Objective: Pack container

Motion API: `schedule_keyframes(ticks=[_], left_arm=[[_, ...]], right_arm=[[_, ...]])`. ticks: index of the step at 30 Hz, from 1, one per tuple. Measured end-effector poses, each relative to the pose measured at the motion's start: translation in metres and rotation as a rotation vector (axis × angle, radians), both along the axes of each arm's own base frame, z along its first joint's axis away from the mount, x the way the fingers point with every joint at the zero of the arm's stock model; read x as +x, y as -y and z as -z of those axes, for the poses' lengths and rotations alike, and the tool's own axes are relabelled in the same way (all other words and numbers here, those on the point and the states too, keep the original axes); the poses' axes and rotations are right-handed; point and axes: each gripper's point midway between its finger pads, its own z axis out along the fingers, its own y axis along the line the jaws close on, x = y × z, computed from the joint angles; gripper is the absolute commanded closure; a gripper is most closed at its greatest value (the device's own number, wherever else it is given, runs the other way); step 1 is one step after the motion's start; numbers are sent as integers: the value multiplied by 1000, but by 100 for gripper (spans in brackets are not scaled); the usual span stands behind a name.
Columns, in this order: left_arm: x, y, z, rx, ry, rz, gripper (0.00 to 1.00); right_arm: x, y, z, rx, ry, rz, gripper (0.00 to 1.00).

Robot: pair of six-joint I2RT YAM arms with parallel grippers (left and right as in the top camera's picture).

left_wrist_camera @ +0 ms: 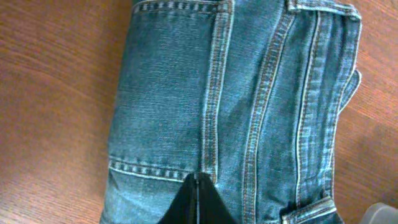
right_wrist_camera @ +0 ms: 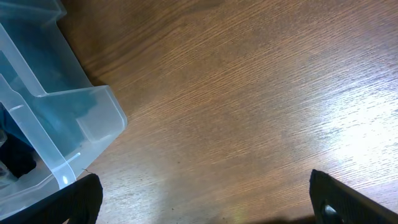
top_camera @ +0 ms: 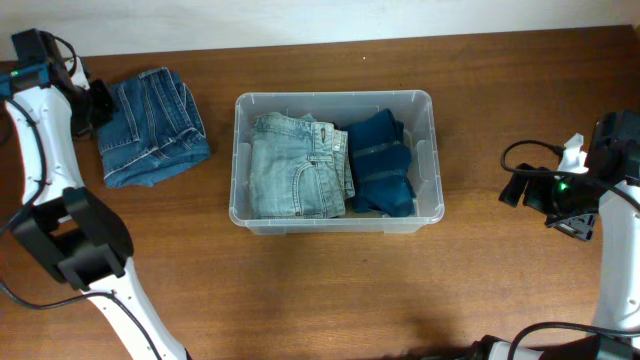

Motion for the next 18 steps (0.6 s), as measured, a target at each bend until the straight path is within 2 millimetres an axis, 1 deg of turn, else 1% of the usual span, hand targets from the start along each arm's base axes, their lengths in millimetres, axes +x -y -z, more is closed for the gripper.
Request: schedule_keyframes(ticks=[5,8,10,15,18], left_arm=[[3,10,0,0,-1,19,99],[5,16,4,-3,-8,30,99],[5,19,11,-7,-20,36,99],[4,21,40,-25,-77,39,99],[4,21,43,-26,-81,39,99]], right_arm=[[0,0,0,0,0,0,2],[0,0,0,0,0,0,2],[0,0,0,0,0,0,2],[0,0,0,0,0,0,2],[0,0,0,0,0,0,2]])
